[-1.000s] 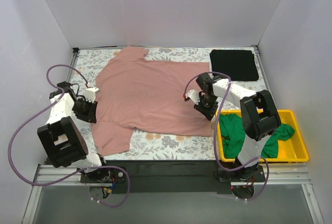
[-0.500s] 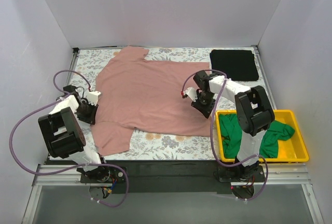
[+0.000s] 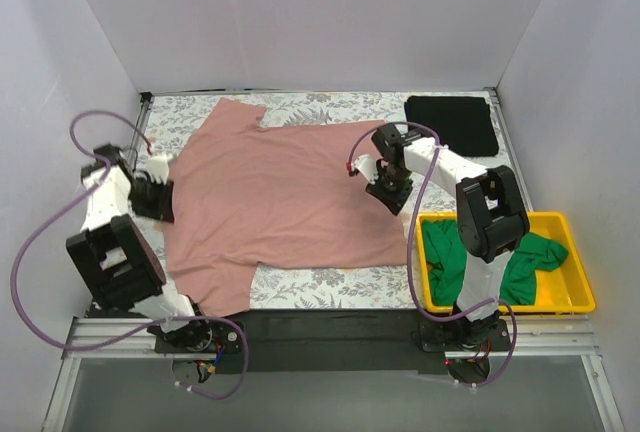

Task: Fold and stack the t-shirts
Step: Flatten the tshirt out

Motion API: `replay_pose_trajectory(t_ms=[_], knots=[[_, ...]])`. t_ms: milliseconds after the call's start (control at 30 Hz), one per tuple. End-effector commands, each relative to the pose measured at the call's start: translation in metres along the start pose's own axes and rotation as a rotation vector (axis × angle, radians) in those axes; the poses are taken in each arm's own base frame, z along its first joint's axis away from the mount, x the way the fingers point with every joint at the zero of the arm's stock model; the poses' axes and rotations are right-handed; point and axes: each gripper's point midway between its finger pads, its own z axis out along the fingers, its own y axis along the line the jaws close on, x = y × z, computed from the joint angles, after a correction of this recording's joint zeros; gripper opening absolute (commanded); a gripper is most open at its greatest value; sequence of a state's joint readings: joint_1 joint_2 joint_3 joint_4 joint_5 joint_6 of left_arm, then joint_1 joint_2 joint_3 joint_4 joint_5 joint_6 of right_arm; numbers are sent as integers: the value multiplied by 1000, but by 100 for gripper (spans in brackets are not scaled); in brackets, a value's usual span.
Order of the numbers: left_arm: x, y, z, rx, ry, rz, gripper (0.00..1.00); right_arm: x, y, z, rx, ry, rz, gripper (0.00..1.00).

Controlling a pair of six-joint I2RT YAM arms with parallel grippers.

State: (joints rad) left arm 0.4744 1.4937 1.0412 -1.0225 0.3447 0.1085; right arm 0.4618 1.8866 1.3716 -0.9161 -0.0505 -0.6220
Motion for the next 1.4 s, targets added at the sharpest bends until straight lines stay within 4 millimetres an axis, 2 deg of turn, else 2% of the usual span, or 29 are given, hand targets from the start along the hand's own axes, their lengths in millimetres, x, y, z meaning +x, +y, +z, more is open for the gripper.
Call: replay_pose_trajectory(t_ms=[0,33,67,100,133,167,200,233,267,300,333,367,400,433,467,533,567,600,633,667,700,733,800,900,1067,1167,1267,1367], knots=[[-116,15,-39,76,-286,-38,25,-42,-27,-36,70,-149,21,32],[-133,20,-40,87,-313,-53,29,-46,-36,-41,81,-170,40,32],[-150,25,-44,102,-342,-78,30,-65,-51,-60,117,-236,51,32],[-176,35,-45,117,-383,-75,31,-73,-58,-60,109,-261,64,32],[-192,36,-47,132,-410,-69,33,-79,-75,-71,127,-302,90,34],[-206,38,-47,140,-430,-70,41,-85,-86,-77,138,-331,112,35],[-220,47,-35,146,-445,-103,43,-100,-105,-91,168,-386,118,37],[-244,47,-43,135,-495,-87,44,-102,-124,-97,195,-416,144,37],[-255,50,-38,134,-511,-99,46,-105,-137,-102,215,-439,171,38],[-276,56,-39,112,-565,-114,46,-116,-157,-111,252,-480,181,39],[-289,59,-26,90,-564,-123,47,-118,-176,-115,277,-513,204,39],[-301,61,-22,79,-584,-124,48,-121,-189,-119,301,-536,216,40],[-316,61,-19,73,-614,-119,49,-129,-204,-116,316,-556,230,42],[-321,61,5,71,-587,-123,50,-131,-217,-117,333,-576,237,43],[-337,63,1,53,-619,-109,50,-132,-226,-100,329,-562,248,43],[-355,67,13,36,-640,-128,50,-141,-242,-98,367,-593,257,44],[-362,75,26,27,-642,-144,50,-143,-246,-89,367,-595,265,44],[-371,78,29,22,-663,-148,50,-151,-254,-88,387,-632,275,44],[-375,80,32,25,-671,-157,50,-150,-256,-77,384,-631,290,46],[-375,83,50,33,-657,-161,50,-153,-258,-70,387,-641,295,48],[-385,86,46,14,-685,-145,50,-155,-262,-67,395,-656,303,49],[-388,85,53,9,-683,-136,52,-162,-268,-68,409,-693,311,50],[-394,87,65,1,-686,-119,53,-167,-274,-55,397,-707,330,52],[-401,78,78,-23,-684,-64,55,-178,-277,-41,363,-740,355,52],[-403,73,92,-63,-673,-2,56,-179,-286,-15,358,-746,420,52],[-404,75,96,-93,-670,13,56,-176,-291,-5,372,-736,442,58],[-403,80,103,-113,-663,20,58,-178,-291,-6,373,-743,442,64],[-403,86,109,-135,-660,23,59,-180,-291,-6,365,-751,431,65]])
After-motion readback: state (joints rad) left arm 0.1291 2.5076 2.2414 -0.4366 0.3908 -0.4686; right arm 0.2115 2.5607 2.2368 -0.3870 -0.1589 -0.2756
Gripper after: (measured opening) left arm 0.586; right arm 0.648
